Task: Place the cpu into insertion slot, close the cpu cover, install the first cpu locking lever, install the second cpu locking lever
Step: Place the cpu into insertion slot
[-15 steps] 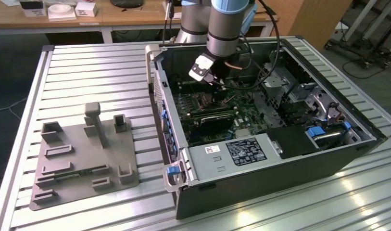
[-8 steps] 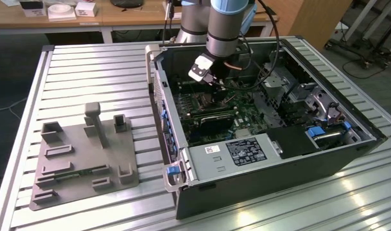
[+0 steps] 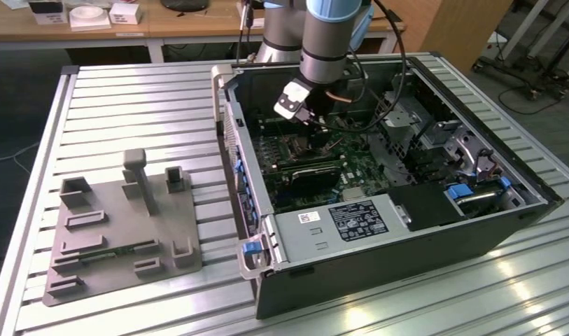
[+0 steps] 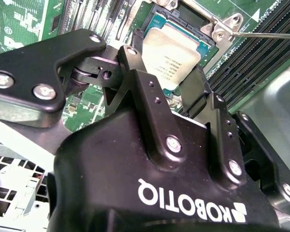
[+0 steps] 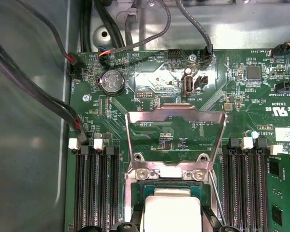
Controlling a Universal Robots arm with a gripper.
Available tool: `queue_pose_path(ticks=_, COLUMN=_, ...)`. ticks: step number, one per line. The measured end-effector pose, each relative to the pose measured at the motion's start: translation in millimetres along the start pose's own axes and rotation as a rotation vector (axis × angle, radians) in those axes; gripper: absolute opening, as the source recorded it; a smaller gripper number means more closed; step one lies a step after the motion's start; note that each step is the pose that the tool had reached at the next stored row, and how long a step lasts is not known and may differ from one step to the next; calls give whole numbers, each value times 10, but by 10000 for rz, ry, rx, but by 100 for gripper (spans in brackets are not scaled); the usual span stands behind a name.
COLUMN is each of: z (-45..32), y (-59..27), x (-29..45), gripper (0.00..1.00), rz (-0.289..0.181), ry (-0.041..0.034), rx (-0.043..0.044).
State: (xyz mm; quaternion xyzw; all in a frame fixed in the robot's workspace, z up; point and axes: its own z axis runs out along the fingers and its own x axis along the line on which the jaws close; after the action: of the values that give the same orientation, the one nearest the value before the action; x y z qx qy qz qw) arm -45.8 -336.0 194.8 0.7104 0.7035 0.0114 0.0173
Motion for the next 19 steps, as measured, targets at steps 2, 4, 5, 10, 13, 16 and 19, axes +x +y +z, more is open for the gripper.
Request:
queue_pose_path(ticks=2, z=5, y=0, x=0, gripper=54, rz=0, ry=-1, rx=0)
queue_pose_path(ticks=4, z=9, y=-1, x=-1, gripper=54, rz=0, ry=-3, rx=2)
queue_pose_path(ticks=5, z=12, y=-1, x=0, gripper=54, rz=0, ry=-2, rx=2)
queue_pose_path(ticks=10, z=16, y=-1, x=0, gripper=54, rz=1, ry=-1, rx=1)
queue_pose_path(ticks=13, z=17, y=-1, x=0, gripper=54, rz=1, ry=2, rx=0)
queue_pose_path(ticks=16, z=17, y=-1, x=0, gripper=54, rz=0, ry=3, rx=0)
queue_pose_path(ticks=19, z=17, y=-1, x=0, gripper=54, rz=1, ry=6, rx=0)
